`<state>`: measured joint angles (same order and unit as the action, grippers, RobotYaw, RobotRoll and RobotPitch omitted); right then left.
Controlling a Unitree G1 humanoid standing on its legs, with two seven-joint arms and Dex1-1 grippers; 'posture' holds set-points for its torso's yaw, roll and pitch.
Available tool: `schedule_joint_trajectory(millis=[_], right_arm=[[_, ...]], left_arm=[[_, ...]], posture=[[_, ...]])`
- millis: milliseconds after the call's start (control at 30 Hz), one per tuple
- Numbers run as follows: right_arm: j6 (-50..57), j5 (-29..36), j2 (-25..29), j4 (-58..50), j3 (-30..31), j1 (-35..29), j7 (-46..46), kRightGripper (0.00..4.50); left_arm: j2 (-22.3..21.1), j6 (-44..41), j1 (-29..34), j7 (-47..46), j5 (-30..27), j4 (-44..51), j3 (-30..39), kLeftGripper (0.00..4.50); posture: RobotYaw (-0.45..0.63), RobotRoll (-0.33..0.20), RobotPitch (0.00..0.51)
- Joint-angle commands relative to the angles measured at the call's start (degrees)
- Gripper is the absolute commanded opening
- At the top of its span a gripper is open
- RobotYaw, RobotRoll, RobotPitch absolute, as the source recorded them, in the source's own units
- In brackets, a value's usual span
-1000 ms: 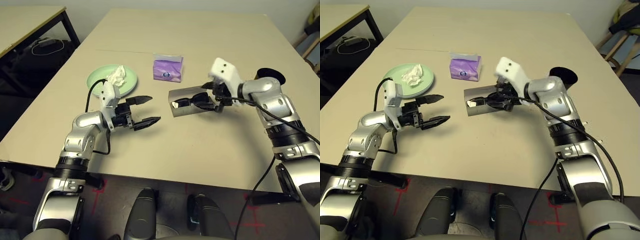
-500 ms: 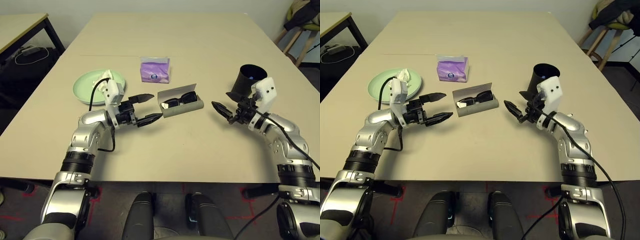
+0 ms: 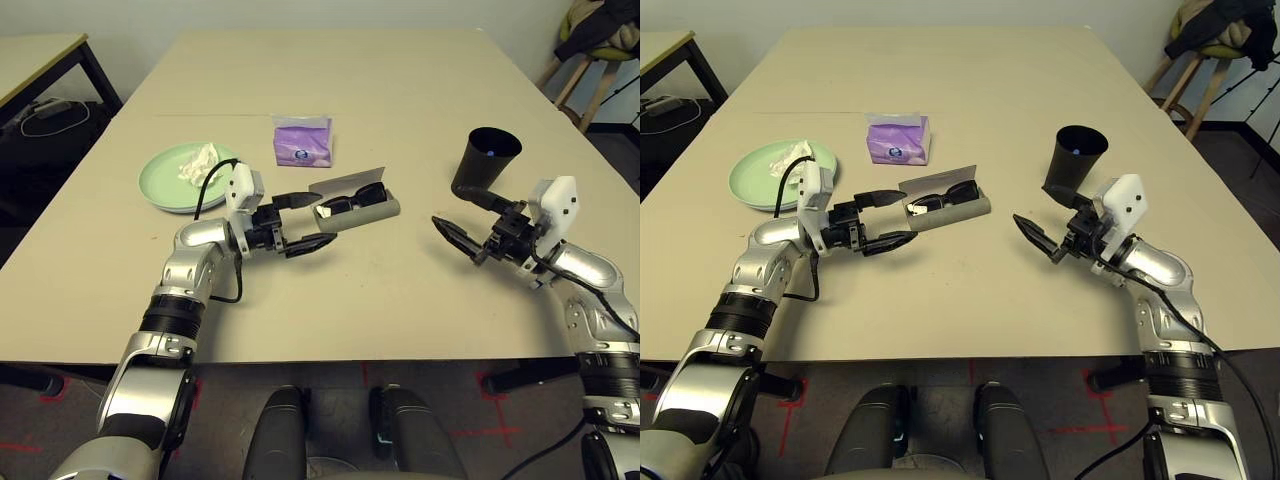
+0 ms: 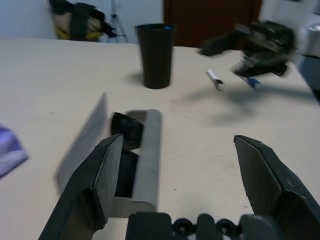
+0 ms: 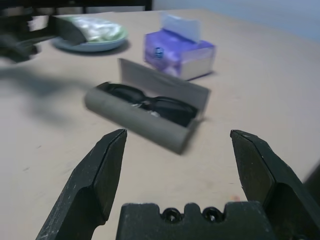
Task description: Organize and tidy the items on the table.
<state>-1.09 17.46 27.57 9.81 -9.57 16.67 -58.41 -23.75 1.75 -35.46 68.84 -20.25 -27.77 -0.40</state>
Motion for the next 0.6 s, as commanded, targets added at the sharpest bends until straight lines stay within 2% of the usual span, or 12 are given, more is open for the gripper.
schedule_joint_trajectory(millis=[33,333,433,600], right_arm=[[-0.9,1.21,2.06,2.52,0.38,-1.06,-2.74,4.48],[-0.42,3.44,2.18,2.02,-0.41,-2.33,-1.54,4.48],[-0.83,3.85,2.52,2.27,-0.6,-2.98,-1.7,4.5],[-2.57,3.62,3.14,4.61,-0.45,-3.65,-2.71,4.5]], left_arm=[[-0.66,0.22,0.6,-1.18,0.59,-0.7,0.98,4.5],[-0.58,3.36,-1.97,-4.56,2.35,-8.32,2.52,4.5],[-0.56,4.8,-3.43,-4.65,3.11,-11.65,2.48,3.54],[-0.76,9.8,-5.77,-3.68,5.92,-17.6,1.41,1.57]], posture=[[0.11,0.0,0.094],[0.11,0.0,0.104],[0.1,0.0,0.107],[0.09,0.0,0.111]])
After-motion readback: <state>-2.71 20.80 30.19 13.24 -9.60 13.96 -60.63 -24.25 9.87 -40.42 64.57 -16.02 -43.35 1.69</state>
